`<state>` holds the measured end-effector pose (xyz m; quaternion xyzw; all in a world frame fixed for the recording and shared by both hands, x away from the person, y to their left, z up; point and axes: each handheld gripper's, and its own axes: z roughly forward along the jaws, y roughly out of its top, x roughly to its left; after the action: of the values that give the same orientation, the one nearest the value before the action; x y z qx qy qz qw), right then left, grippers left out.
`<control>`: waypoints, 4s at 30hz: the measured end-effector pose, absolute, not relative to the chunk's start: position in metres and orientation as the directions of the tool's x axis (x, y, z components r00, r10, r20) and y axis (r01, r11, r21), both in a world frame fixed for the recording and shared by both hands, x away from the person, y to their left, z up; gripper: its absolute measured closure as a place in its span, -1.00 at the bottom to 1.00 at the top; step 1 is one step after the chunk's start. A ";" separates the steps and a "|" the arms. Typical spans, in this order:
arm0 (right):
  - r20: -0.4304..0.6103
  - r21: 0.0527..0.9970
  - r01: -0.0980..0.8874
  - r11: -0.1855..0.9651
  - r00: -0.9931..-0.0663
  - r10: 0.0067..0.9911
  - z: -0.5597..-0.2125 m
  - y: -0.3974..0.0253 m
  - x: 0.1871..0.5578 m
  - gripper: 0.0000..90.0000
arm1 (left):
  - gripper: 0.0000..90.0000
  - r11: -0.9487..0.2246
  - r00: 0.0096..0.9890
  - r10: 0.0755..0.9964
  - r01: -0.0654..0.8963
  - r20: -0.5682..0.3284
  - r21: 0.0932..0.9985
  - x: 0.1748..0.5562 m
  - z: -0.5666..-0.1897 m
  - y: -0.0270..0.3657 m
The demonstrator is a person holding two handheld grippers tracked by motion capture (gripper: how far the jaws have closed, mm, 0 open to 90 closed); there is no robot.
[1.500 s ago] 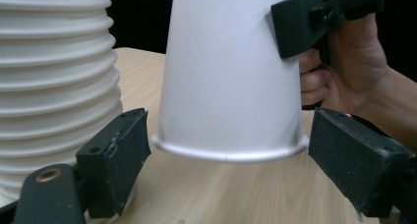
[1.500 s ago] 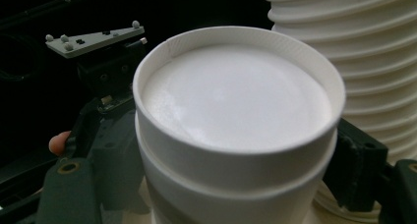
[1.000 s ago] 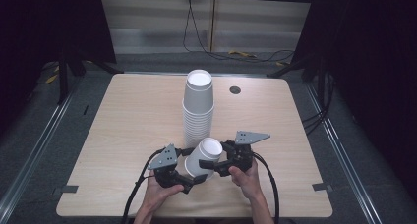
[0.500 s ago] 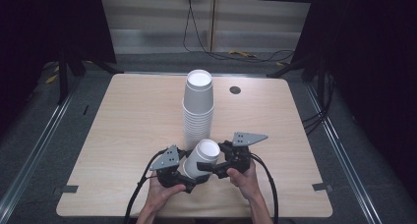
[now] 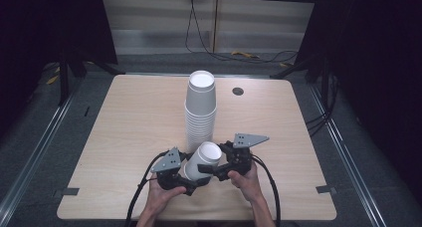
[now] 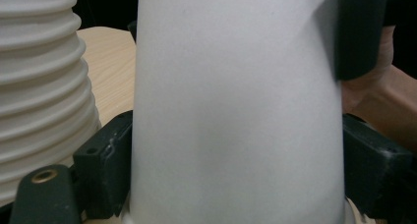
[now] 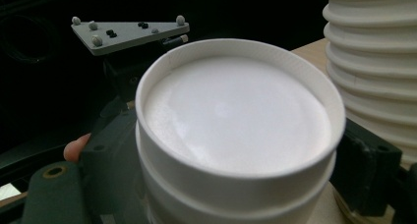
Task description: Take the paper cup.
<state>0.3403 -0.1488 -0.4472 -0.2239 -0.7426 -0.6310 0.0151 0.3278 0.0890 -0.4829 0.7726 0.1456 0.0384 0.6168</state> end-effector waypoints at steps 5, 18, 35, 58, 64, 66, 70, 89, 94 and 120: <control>0.302 0.932 0.350 0.097 -0.894 0.331 -0.446 -0.152 0.340 -0.69 | -0.67 -0.211 0.952 0.280 0.189 -0.126 0.959 0.329 -0.483 0.093; 0.296 0.932 0.349 0.099 -0.890 0.346 -0.444 -0.159 0.340 -0.69 | -0.67 -0.255 0.937 0.332 0.202 -0.111 0.945 0.334 -0.480 0.109; 0.236 0.917 0.341 0.208 -0.883 0.407 -0.439 -0.169 0.337 -0.65 | -0.66 -0.385 0.932 0.360 0.191 -0.043 0.903 0.340 -0.472 0.117; 0.197 0.876 0.337 0.346 -0.903 0.381 -0.432 -0.165 0.337 -0.63 | -0.65 -0.541 0.944 0.325 0.147 0.045 0.828 0.347 -0.458 0.114; 0.178 0.872 0.324 0.368 -0.908 0.378 -0.429 -0.163 0.338 -0.63 | -0.65 -0.564 0.948 0.313 0.143 0.051 0.813 0.349 -0.456 0.113; 0.162 0.864 0.318 0.390 -0.910 0.383 -0.427 -0.162 0.339 -0.63 | -0.65 -0.581 0.955 0.289 0.122 0.064 0.805 0.350 -0.453 0.110; 0.148 0.860 0.307 0.408 -0.915 0.377 -0.426 -0.161 0.338 -0.63 | -0.65 -0.592 0.955 0.287 0.111 0.080 0.798 0.350 -0.447 0.110; 0.099 0.717 0.312 0.624 -0.931 0.352 -0.428 -0.150 0.342 -0.60 | -0.65 -0.720 0.973 0.161 0.001 0.165 0.694 0.353 -0.430 0.089; 0.086 0.693 0.303 0.654 -0.935 0.343 -0.432 -0.148 0.345 -0.61 | -0.65 -0.756 0.972 0.152 -0.004 0.181 0.655 0.352 -0.432 0.083; 0.095 0.622 0.280 0.732 -0.954 0.284 -0.437 -0.132 0.351 -0.63 | -0.64 -0.830 0.989 0.042 -0.045 0.143 0.555 0.347 -0.447 0.065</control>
<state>0.3514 -0.1324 -0.4372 -0.1514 -0.9305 -0.3335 -0.0033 0.3470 0.0648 -0.4466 0.9537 -0.0005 0.0747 0.2912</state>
